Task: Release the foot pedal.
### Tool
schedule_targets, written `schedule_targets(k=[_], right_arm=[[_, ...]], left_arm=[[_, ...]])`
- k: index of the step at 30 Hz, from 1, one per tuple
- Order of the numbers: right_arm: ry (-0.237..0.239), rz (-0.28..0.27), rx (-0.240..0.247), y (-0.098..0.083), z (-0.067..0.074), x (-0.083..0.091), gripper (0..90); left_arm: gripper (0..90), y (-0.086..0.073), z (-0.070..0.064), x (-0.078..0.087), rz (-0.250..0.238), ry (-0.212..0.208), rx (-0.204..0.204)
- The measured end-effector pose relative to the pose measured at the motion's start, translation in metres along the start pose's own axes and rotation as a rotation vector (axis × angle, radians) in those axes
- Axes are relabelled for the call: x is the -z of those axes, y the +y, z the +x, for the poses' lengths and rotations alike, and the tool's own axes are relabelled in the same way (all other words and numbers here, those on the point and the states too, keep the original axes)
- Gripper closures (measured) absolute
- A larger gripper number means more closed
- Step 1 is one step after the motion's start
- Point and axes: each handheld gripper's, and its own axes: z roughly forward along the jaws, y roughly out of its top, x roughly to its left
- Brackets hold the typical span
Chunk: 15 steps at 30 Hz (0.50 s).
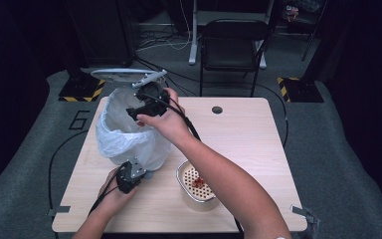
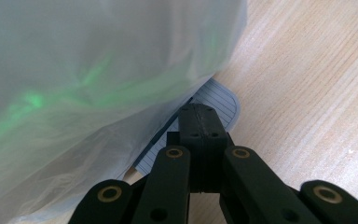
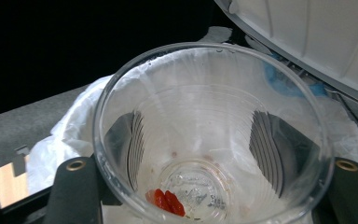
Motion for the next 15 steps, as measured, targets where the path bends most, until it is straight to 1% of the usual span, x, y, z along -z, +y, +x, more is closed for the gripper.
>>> schedule_targets(k=[2,3,4,5,6,7,8,10,11,12,14,15], right_arm=[[-0.007,0.0,-0.003,-0.001,0.001,-0.003,32.4],[-0.023,-0.008,-0.009,-0.002,0.003,-0.004,29.6],[-0.04,-0.017,-0.018,-0.003,0.003,-0.007,23.9],[-0.043,-0.018,-0.04,-0.004,0.004,-0.01,13.8],[-0.038,-0.018,-0.065,-0.005,0.005,-0.013,8.1],[-0.03,-0.007,-0.084,-0.006,0.005,-0.015,5.0],[-0.021,-0.005,-0.103,-0.008,0.006,-0.016,3.0],[-0.014,-0.01,-0.113,-0.011,0.005,-0.016,1.9],[-0.009,-0.018,-0.122,-0.013,0.005,-0.013,2.0],[-0.009,-0.027,-0.115,-0.014,0.004,-0.012,2.1],[-0.015,-0.034,-0.1,-0.015,0.002,-0.008,2.5],[-0.012,-0.033,-0.105,-0.015,0.001,-0.005,3.0]], left_arm=[[90.0,0.0,0.0,0.0,-0.001,0.01,0.0],[90.0,0.0,0.0,0.0,-0.001,0.009,0.002],[90.0,0.0,0.0,0.0,-0.001,0.008,0.002],[90.0,0.0,0.0,0.0,-0.001,0.008,0.003],[90.0,0.0,0.0,0.0,-0.002,0.008,0.003],[90.0,0.0,0.0,0.0,-0.001,0.008,0.002],[90.0,0.0,0.0,0.0,-0.001,0.008,0.001],[90.0,0.0,0.0,0.0,-0.007,0.017,0.0],[90.0,0.0,0.0,0.0,-0.005,0.009,0.002],[90.0,-0.001,0.0,0.0,-0.006,0.017,0.005],[90.0,0.0,0.001,0.0,-0.007,0.007,0.005],[90.0,-0.001,0.001,0.0,-0.009,0.012,0.008]])
